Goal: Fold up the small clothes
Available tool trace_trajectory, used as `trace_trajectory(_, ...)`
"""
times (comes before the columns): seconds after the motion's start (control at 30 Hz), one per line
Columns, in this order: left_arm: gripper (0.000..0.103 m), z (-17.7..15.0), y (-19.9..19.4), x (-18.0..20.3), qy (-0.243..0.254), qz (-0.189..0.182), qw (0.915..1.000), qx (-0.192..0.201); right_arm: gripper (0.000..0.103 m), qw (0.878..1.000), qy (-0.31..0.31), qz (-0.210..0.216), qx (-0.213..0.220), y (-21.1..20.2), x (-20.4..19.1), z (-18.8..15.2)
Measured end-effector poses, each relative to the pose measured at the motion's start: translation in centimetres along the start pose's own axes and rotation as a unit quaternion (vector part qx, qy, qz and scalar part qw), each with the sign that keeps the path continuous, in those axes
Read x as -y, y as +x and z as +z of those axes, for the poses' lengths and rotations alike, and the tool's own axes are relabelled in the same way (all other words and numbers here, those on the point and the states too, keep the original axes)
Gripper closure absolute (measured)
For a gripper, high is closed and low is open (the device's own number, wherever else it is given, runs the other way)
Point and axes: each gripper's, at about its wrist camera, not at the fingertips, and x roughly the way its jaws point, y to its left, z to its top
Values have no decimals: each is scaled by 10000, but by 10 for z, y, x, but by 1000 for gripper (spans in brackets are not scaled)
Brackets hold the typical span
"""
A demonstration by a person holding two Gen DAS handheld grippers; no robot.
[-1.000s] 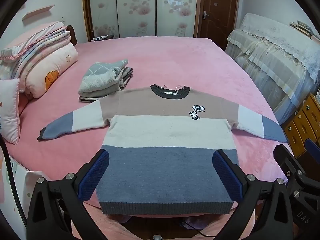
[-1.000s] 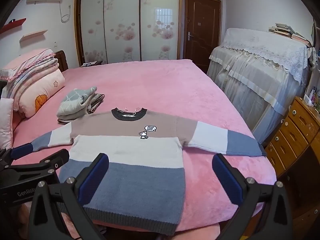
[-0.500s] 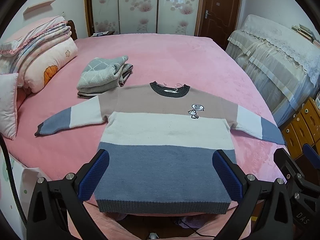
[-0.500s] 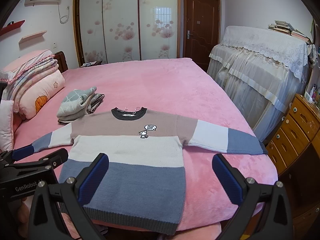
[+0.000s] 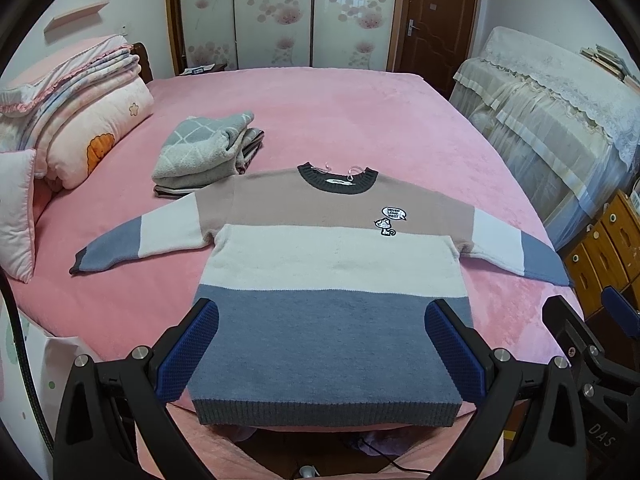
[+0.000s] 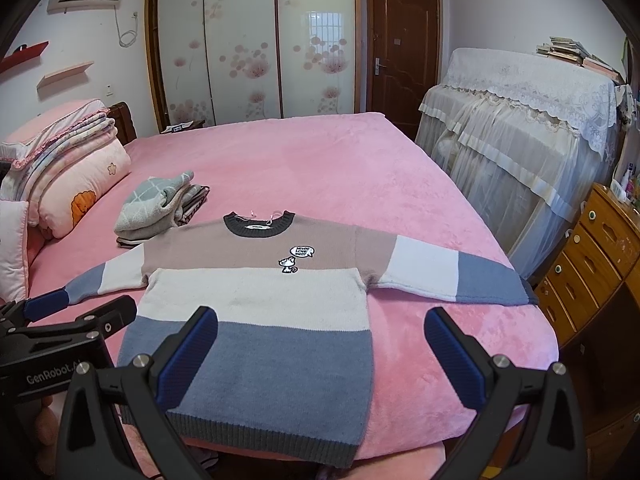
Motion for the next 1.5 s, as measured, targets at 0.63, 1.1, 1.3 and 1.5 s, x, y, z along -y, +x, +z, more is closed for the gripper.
trace_trajectory(0.63, 1, 0, 1, 4, -57, -27, 10000, -16, 0, 10000, 83, 25, -26, 4, 2, -8)
trace_trajectory(1.1, 1, -1, 2, 4, -214, -237, 9995, -36, 0, 9999, 72, 43, -60, 4, 0, -12)
trace_trajectory(1.3, 1, -2, 4, 6, -233, -159, 9996, -68, 0, 9999, 84, 48, -72, 4, 2, -11)
trace_trajectory(1.5, 1, -1, 7, 9, -190, -109, 9997, -89, 0, 9998, 152, 70, -112, 6, 10, -11)
